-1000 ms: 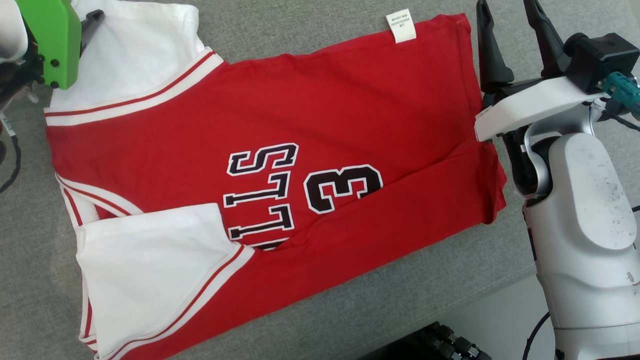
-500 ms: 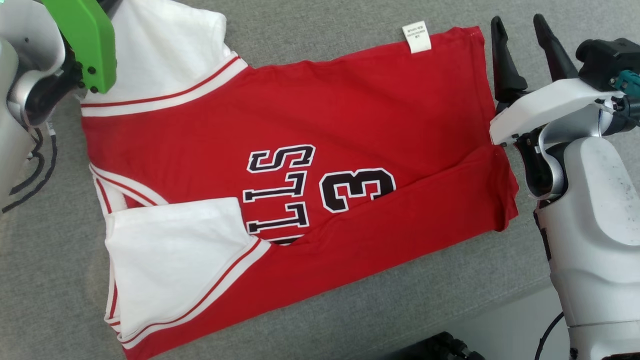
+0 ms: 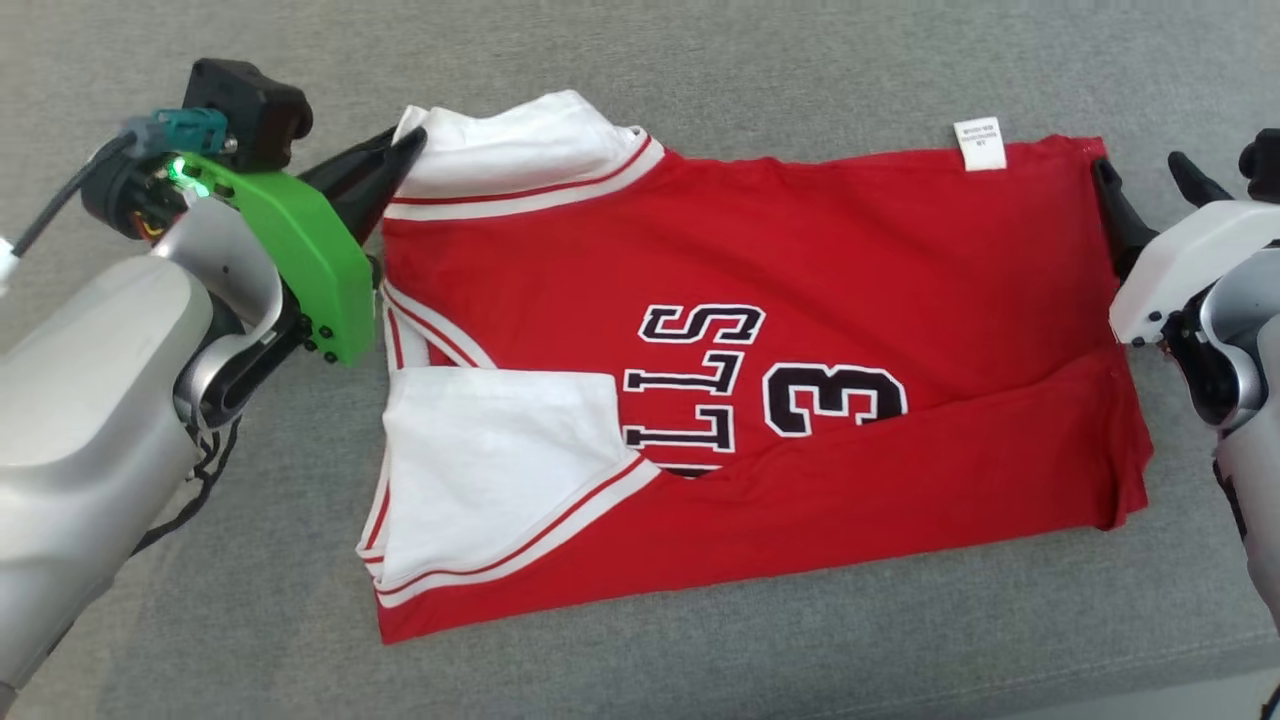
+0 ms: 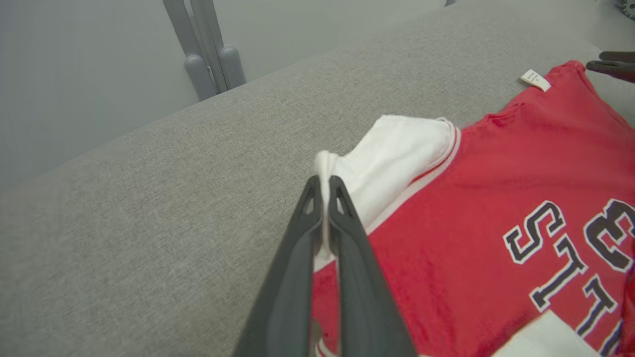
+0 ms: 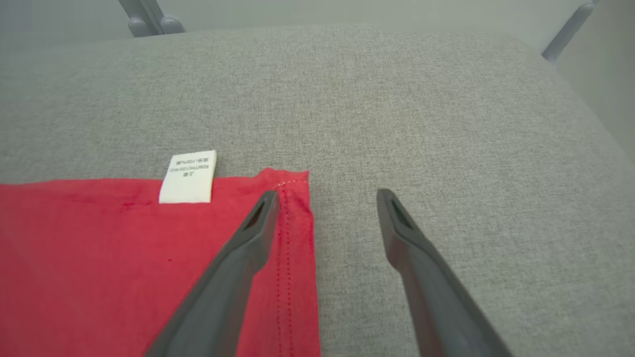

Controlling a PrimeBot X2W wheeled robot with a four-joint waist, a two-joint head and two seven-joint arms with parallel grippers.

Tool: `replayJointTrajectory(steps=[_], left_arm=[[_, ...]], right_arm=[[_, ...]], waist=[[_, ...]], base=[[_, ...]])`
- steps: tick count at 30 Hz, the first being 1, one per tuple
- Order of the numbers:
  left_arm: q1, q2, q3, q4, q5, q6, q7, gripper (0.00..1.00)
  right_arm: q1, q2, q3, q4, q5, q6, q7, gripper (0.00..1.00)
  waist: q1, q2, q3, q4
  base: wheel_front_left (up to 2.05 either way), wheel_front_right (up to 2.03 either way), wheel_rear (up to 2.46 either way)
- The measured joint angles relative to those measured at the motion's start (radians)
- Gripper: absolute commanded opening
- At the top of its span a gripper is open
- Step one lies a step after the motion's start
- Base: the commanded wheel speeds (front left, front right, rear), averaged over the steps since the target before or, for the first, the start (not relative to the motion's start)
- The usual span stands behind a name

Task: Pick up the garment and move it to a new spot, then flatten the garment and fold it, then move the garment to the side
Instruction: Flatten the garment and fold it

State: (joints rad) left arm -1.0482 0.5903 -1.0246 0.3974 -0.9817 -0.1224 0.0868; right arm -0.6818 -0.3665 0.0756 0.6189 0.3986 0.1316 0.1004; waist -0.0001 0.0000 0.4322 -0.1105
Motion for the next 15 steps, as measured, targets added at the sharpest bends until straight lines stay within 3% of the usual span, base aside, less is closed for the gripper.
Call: replayJointTrajectory(steps=[9, 15], left_arm=[[0.054, 0.017, -0.013, -0.089, -0.003, 0.027, -0.005, 0.0], [0.055, 0.017, -0.013, -0.114, -0.005, 0.037, -0.004, 0.0]], right_arm=[[-0.009, -0.105, 0.099, 0.077, 0.033, 0.0, 0.042, 1.0], [-0.051, -0.137, 0.16, 0.108, 0.071, 0.0, 0.071, 1.0]], waist=[[0.0, 0.0, -0.046, 0.111], [0.0, 0.0, -0.038, 0.148]], base=[[0.0, 0.0, 0.0], [0.0, 0.0, 0.0]])
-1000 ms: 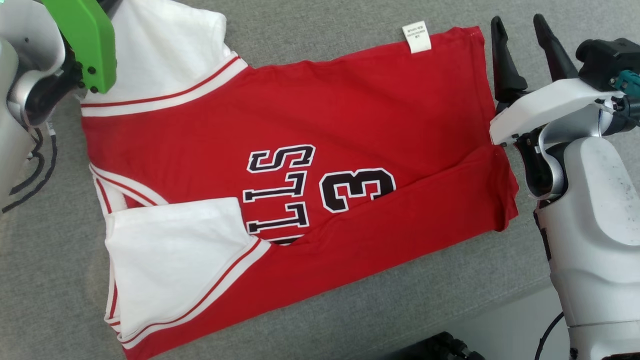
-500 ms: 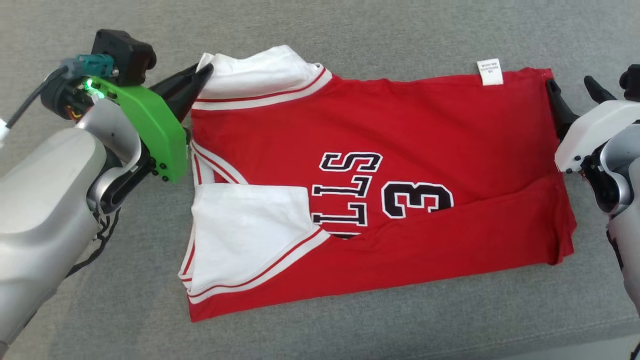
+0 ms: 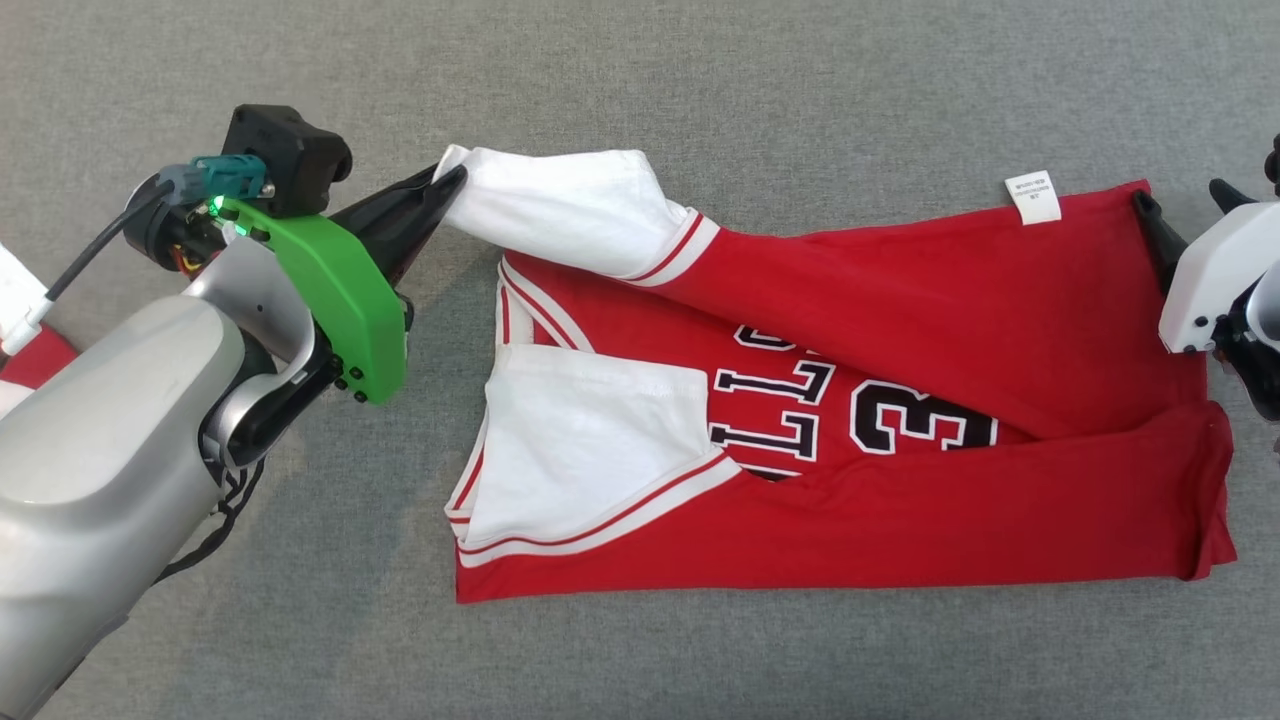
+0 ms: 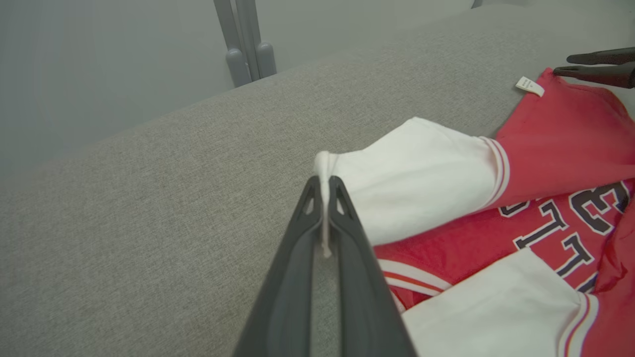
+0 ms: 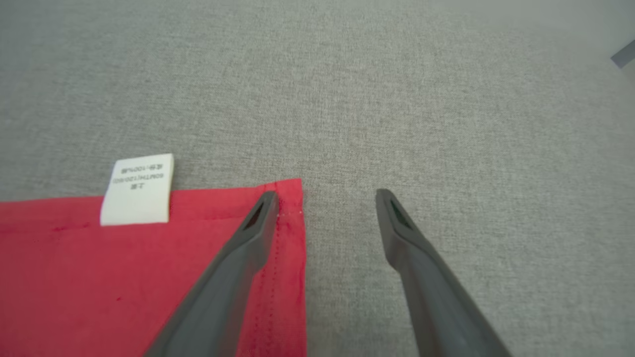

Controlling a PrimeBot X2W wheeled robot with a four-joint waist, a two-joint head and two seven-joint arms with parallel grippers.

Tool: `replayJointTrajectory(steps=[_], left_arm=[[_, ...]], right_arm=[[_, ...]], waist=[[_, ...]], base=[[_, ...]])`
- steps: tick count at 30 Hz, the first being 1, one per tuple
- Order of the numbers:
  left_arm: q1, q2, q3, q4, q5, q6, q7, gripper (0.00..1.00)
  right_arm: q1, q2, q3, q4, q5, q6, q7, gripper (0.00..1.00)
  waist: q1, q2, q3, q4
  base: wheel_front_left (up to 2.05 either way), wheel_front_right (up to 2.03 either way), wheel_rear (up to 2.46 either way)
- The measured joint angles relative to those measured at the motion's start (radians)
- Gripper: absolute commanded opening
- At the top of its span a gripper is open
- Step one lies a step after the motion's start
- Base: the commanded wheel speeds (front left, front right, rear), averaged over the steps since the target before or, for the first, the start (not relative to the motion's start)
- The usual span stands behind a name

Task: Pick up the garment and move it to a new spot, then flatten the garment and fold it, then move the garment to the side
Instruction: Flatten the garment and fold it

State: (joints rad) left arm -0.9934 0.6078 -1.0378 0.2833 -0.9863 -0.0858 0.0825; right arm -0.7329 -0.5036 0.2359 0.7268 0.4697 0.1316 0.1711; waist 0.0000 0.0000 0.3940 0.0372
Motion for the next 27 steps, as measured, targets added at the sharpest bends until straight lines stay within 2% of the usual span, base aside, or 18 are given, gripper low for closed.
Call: replayJointTrajectory(steps=[12, 13, 14, 15, 27], left_arm=[[-0.004, -0.01, -0.007, 0.003, 0.002, 0.004, 0.009, 0.0], [-0.004, -0.01, -0.008, 0.005, 0.002, 0.004, 0.009, 0.0], [-0.005, -0.01, -0.008, 0.007, 0.002, 0.004, 0.01, 0.0], [-0.006, -0.01, -0.009, 0.009, 0.002, 0.004, 0.01, 0.0], [-0.067, -0.012, -0.007, 0.101, 0.053, 0.016, -0.015, 0.0]], right_arm=[[-0.049, -0.035, 0.145, 0.028, 0.1, 0.0, 0.055, 1.0], [-0.05, -0.037, 0.158, 0.029, 0.11, 0.0, 0.061, 0.76], [-0.051, -0.039, 0.166, 0.03, 0.124, 0.0, 0.064, 0.32], [-0.052, -0.04, 0.173, 0.03, 0.132, 0.0, 0.065, 0.0], [-0.123, -0.062, 0.199, 0.069, 0.159, 0.001, -0.043, 0.0]], waist=[[0.0, 0.0, 0.029, 0.006], [0.0, 0.0, 0.029, 0.004], [0.0, 0.0, 0.029, 0.002], [0.0, 0.0, 0.029, 0.001], [0.0, 0.0, 0.041, -0.015]], base=[[0.0, 0.0, 0.0], [0.0, 0.0, 0.0], [0.0, 0.0, 0.0], [0.0, 0.0, 0.0], [0.0, 0.0, 0.0]])
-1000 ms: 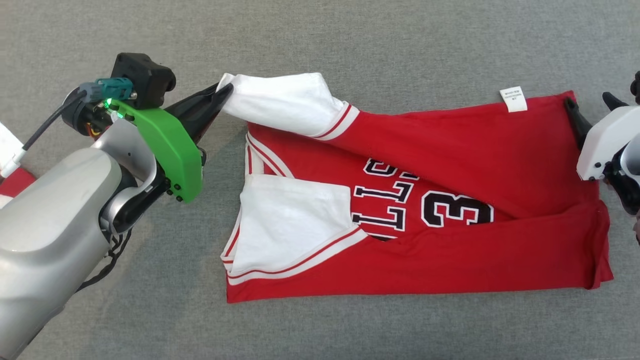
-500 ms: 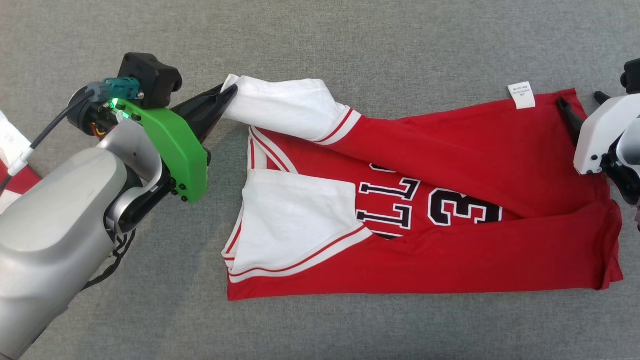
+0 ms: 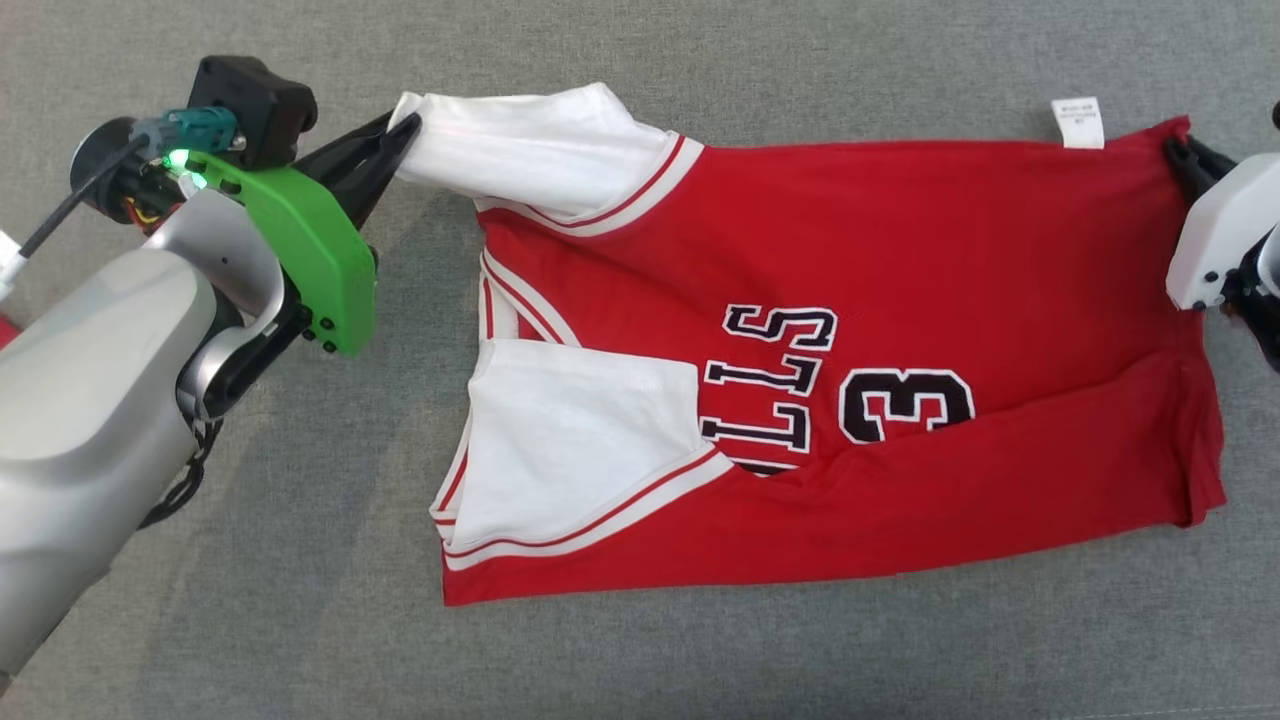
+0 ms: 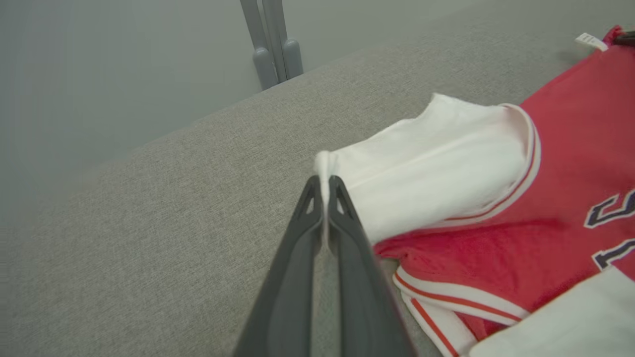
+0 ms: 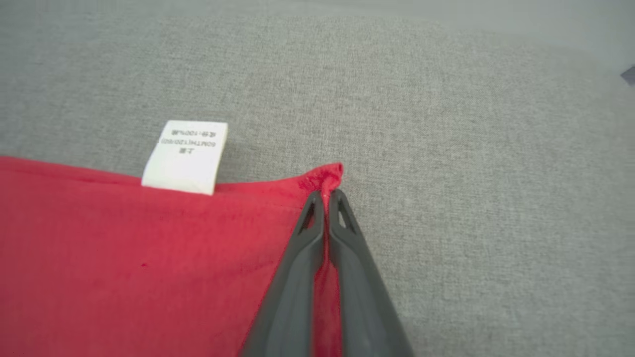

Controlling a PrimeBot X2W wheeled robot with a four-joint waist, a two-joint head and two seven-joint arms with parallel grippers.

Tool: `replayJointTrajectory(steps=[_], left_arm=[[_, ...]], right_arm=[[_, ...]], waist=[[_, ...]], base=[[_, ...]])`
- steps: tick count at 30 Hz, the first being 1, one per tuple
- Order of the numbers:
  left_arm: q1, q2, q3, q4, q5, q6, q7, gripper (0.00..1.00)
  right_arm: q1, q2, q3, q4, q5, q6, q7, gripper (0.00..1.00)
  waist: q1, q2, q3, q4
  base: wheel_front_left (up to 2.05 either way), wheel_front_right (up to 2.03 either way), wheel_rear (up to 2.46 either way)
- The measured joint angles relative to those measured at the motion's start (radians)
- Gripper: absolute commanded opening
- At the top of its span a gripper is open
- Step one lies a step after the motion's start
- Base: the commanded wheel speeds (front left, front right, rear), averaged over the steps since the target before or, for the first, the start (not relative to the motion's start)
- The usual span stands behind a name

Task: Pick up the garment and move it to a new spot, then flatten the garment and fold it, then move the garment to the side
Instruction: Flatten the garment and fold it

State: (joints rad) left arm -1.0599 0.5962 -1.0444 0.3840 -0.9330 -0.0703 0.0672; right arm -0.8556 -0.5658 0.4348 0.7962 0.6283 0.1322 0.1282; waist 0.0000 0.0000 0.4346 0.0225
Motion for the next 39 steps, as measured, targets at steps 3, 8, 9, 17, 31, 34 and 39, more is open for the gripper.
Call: replayJointTrajectory(steps=[3, 8, 9, 17, 31, 34, 39], left_arm=[[-0.038, -0.017, 0.002, 0.039, 0.014, -0.002, -0.014, 0.0], [-0.1, -0.059, -0.003, 0.124, 0.049, -0.01, -0.035, 0.0], [-0.114, -0.066, -0.005, 0.14, 0.06, -0.013, -0.041, 0.0], [-0.214, -0.134, -0.001, 0.293, 0.119, -0.015, -0.141, 0.0], [-0.117, -0.113, -0.081, 0.302, 0.137, -0.052, -0.246, 0.0], [-0.058, -0.085, -0.099, 0.238, 0.133, -0.053, -0.248, 0.0], [0.051, -0.011, -0.124, 0.085, 0.121, -0.019, -0.223, 0.0]], right_arm=[[-0.037, -0.001, -0.005, 0.016, -0.024, 0.0, -0.047, 0.0], [-0.096, 0.006, -0.021, 0.062, -0.086, 0.0, -0.124, 0.0], [-0.106, 0.006, -0.021, 0.072, -0.1, 0.0, -0.134, 0.0], [-0.184, 0.026, -0.055, 0.161, -0.213, 0.001, -0.269, 0.0], [-0.059, 0.062, -0.023, 0.174, -0.212, 0.0, -0.384, 0.0], [-0.002, 0.044, -0.016, 0.158, -0.189, 0.0, -0.386, 0.0], [0.103, 0.019, 0.004, 0.132, -0.133, 0.0, -0.39, 0.0]], waist=[[0.0, 0.0, 0.008, -0.002], [0.0, 0.0, 0.025, -0.009], [0.0, 0.0, 0.028, -0.01], [0.0, 0.0, 0.049, -0.027], [0.0, 0.0, -0.035, -0.037], [0.0, 0.0, -0.069, -0.034], [0.0001, 0.0, -0.131, -0.025]], base=[[0.0, 0.0, 0.0], [0.0, 0.0, 0.0], [0.0, 0.0, 0.0], [0.0, 0.0, 0.0], [0.0, 0.0, 0.0], [0.0, 0.0, 0.0], [0.0, 0.0, 0.0]])
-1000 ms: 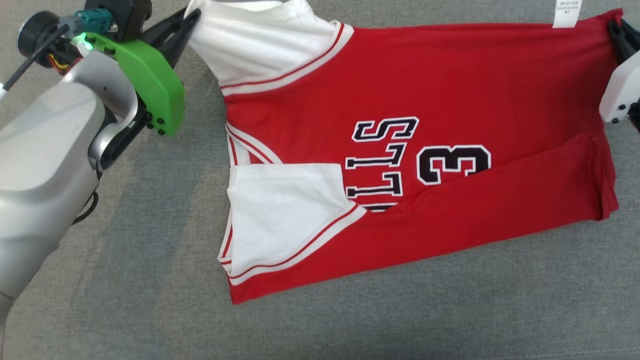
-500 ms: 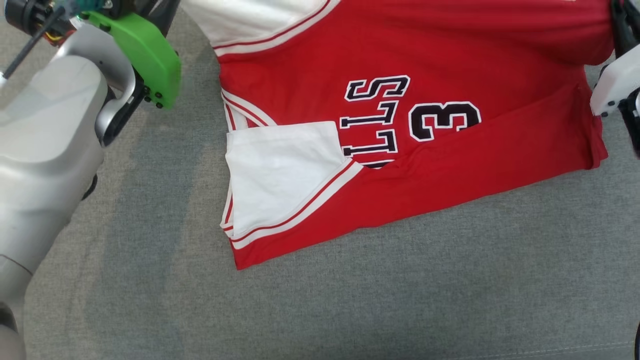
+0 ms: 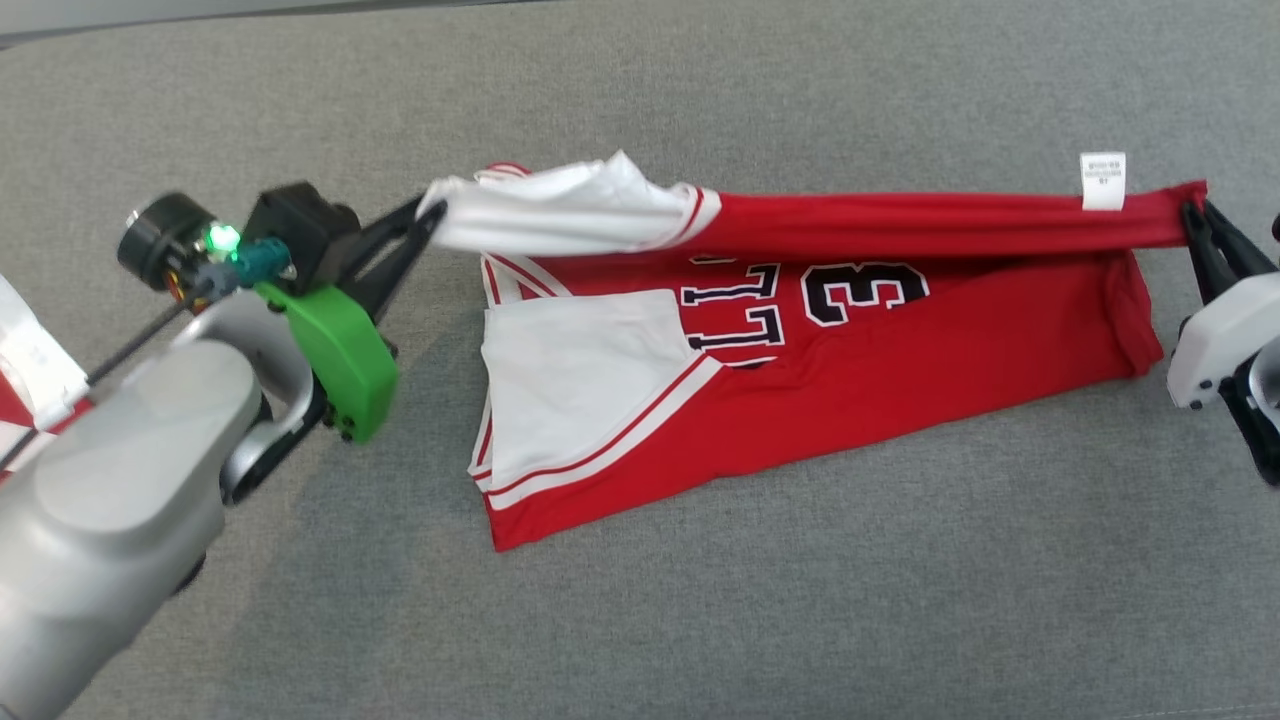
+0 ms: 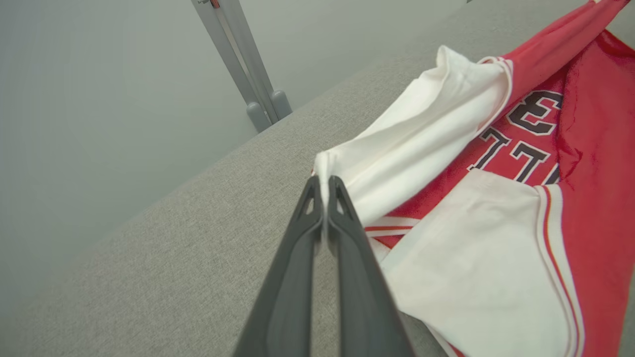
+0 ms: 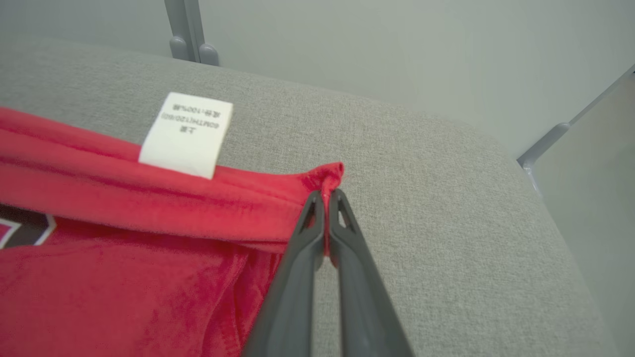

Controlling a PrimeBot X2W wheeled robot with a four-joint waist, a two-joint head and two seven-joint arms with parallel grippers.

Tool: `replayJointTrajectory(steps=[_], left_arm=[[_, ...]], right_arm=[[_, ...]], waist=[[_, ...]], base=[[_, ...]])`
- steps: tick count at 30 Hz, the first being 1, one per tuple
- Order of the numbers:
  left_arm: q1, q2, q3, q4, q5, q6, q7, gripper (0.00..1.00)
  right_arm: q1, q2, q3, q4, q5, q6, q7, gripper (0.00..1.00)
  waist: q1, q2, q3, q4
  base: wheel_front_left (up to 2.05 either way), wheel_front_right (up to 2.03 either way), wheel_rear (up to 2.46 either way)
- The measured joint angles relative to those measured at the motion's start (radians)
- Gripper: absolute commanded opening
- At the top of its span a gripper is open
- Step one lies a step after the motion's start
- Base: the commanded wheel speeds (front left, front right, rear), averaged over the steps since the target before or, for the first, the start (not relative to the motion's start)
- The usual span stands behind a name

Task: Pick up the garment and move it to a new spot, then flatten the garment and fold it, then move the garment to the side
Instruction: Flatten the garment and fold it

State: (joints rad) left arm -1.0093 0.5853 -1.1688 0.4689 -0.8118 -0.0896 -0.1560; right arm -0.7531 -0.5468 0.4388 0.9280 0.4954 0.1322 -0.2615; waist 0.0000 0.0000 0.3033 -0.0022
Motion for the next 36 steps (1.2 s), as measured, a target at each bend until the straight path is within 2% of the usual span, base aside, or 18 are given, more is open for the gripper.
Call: replayJointTrajectory(steps=[7, 10, 13, 21, 22, 23, 24, 25, 31, 36], left_arm=[[0.168, 0.104, -0.055, -0.251, -0.024, 0.074, 0.089, 0.0], [0.216, 0.131, -0.067, -0.323, -0.027, 0.103, 0.117, 0.0], [0.246, 0.142, -0.074, -0.362, -0.028, 0.125, 0.132, 0.0], [0.268, 0.126, -0.086, -0.371, -0.03, 0.137, 0.172, 0.0], [0.272, 0.124, -0.088, -0.366, -0.03, 0.137, 0.181, 0.0], [0.279, 0.124, -0.091, -0.359, -0.03, 0.134, 0.198, 0.33], [0.289, 0.123, -0.094, -0.35, -0.032, 0.13, 0.221, 0.92], [0.297, 0.124, -0.097, -0.345, -0.032, 0.122, 0.233, 1.0], [0.307, 0.122, -0.096, -0.322, -0.04, 0.126, 0.229, 1.0], [0.313, 0.106, -0.064, -0.315, -0.05, 0.152, 0.176, 1.0]], right_arm=[[0.107, -0.047, 0.054, -0.035, 0.091, 0.0, 0.023, 0.0], [0.138, -0.069, 0.081, -0.064, 0.14, 0.0, 0.05, 0.0], [0.149, -0.091, 0.1, -0.084, 0.172, 0.0, 0.073, 0.0], [0.155, -0.112, 0.147, -0.117, 0.239, 0.0, 0.14, 0.0], [0.155, -0.112, 0.152, -0.12, 0.249, 0.0, 0.154, 0.43], [0.157, -0.111, 0.157, -0.123, 0.263, 0.0, 0.175, 1.0], [0.164, -0.112, 0.164, -0.128, 0.286, 0.0, 0.2, 1.0], [0.171, -0.111, 0.167, -0.133, 0.305, 0.0, 0.217, 1.0], [0.178, -0.145, 0.167, -0.146, 0.367, 0.0, 0.262, 1.0], [0.161, -0.17, 0.14, -0.122, 0.343, -0.001, 0.2, 1.0]], waist=[[-0.0001, 0.0, -0.076, 0.017], [-0.0001, 0.0, -0.093, 0.025], [-0.0001, 0.0, -0.097, 0.029], [0.0, 0.0, -0.082, 0.013], [-0.0001, 0.0, -0.081, 0.01], [0.0, 0.0, -0.081, 0.007], [0.0, 0.0, -0.081, 0.004], [-0.0001, 0.0, -0.081, 0.002], [0.0, 0.0, -0.09, -0.009], [0.0, 0.0, -0.105, -0.013]], base=[[0.0, 0.0, 0.0], [0.0, 0.0, 0.0], [0.0, 0.0, 0.0], [0.0, 0.0, 0.0], [0.0, 0.0, 0.0], [0.0, 0.0, 0.0], [0.0, 0.0, 0.0], [0.0, 0.0, 0.0], [0.0, 0.0, 0.0], [0.0, 0.0, 0.0]])
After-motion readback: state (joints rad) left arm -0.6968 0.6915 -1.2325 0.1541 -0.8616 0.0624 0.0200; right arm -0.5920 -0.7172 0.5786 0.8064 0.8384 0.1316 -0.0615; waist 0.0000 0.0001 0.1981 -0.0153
